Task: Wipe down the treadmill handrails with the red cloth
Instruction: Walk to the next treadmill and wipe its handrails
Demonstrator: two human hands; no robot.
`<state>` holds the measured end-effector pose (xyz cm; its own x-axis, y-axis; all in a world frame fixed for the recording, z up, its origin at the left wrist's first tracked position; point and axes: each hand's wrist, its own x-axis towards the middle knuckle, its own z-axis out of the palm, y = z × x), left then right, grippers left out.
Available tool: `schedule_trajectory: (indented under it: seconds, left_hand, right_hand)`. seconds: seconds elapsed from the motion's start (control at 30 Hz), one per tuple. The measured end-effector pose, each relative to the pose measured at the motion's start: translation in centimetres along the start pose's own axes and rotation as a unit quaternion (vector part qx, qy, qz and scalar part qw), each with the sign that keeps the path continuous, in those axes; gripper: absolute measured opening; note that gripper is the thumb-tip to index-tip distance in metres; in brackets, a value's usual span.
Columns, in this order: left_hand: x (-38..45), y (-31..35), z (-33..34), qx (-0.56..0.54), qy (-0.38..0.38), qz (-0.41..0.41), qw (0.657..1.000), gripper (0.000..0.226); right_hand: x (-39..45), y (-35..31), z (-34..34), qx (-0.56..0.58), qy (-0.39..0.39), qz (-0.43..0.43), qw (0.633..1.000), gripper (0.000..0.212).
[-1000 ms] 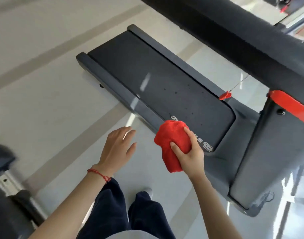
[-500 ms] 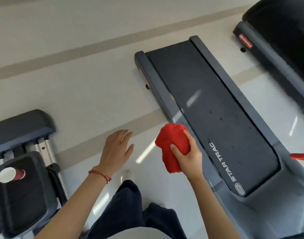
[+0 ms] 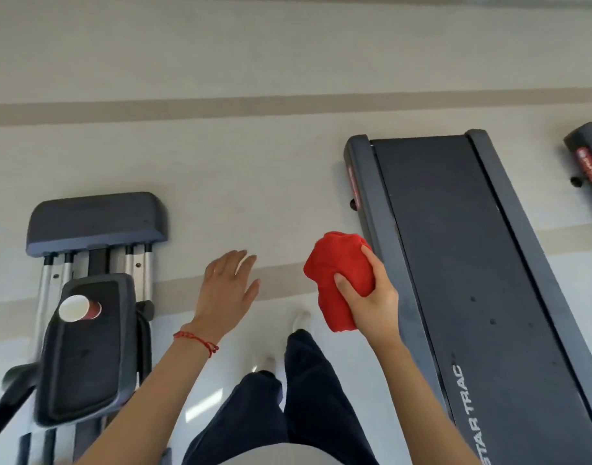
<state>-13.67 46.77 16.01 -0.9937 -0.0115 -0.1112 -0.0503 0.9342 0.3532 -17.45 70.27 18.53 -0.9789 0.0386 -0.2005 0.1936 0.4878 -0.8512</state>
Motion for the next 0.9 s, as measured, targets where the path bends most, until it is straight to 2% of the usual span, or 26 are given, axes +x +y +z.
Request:
schedule_trajectory:
  seconds: [0.17,0.37,0.5,0.9]
  left_hand:
    - [4.6,-0.5,-0.3,0.004,0.01,-0.03,1.0,0.04]
    - [12.3,0.2,-2.1,-0.002,0.001,-0.081,0.997,0.059]
    - [17.5,0.8,-3.3,-0.001,-0.002,-0.086,0.996,0.076]
    - [32.4,-3.6,-6.4,-0.005,0.007,-0.081,0.997,0.076]
  right_hand:
    - [6.2,-1.0,0.7,-0.004,-0.027,-0.012,1.0,0.063]
    - [15.4,-2.8,0.5,-0.001,-0.058,-0.029,0.998,0.064]
    - [21.2,-4.2,0.0,0.011,-0.072,-0.029,0.997,0.063]
    - [35.3,-9.2,4.3,0.027,-0.075,-0.019,0.997,0.063]
